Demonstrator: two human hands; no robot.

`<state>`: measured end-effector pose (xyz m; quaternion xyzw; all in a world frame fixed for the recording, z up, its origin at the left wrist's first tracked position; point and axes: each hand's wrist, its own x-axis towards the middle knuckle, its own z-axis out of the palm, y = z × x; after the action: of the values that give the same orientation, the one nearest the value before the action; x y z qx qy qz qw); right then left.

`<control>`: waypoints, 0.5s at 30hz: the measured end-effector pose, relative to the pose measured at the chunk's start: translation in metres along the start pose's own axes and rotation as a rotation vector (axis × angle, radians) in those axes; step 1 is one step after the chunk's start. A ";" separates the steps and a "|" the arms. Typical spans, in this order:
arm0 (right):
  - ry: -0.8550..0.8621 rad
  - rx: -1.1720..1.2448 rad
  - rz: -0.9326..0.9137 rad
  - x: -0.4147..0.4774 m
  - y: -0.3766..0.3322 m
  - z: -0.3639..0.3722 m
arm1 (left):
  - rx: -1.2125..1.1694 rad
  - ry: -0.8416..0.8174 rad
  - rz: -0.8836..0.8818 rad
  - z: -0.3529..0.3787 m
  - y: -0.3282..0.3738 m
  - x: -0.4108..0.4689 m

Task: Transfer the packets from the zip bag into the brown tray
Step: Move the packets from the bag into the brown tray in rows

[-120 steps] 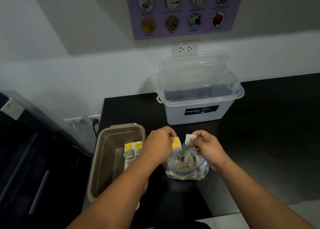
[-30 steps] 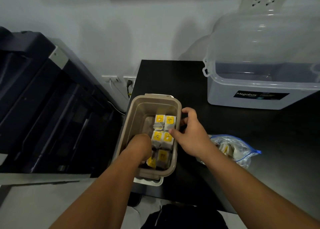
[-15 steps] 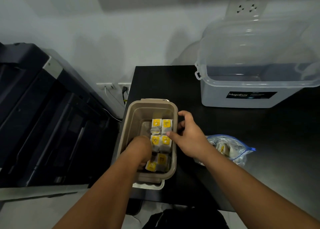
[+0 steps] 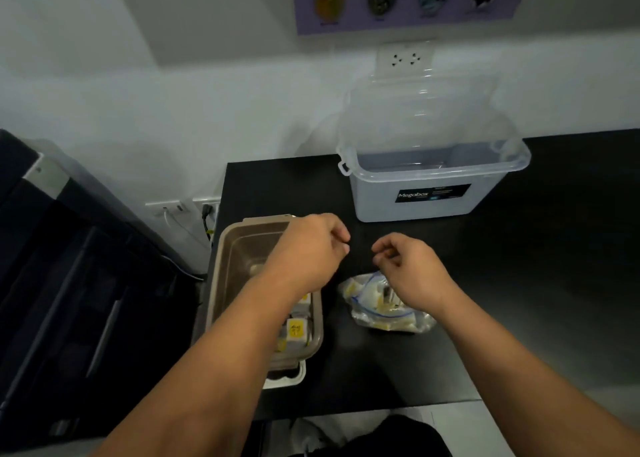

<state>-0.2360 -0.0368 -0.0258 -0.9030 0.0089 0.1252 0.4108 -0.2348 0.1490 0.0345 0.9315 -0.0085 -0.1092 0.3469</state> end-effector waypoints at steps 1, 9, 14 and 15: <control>0.005 -0.038 0.002 -0.001 0.008 -0.006 | -0.010 0.004 0.029 0.010 0.008 0.002; -0.148 -0.411 0.019 -0.008 0.055 -0.031 | 0.331 -0.283 -0.064 0.105 0.035 0.028; -0.330 -0.704 -0.117 -0.004 0.065 -0.028 | 0.598 -0.476 -0.369 0.142 0.034 0.038; -0.366 -0.749 -0.133 -0.002 0.066 -0.026 | 0.592 -0.466 -0.410 0.145 0.033 0.037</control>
<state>-0.2402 -0.1003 -0.0579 -0.9514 -0.1686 0.2514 0.0562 -0.2271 0.0272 -0.0585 0.9237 0.0679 -0.3764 0.0246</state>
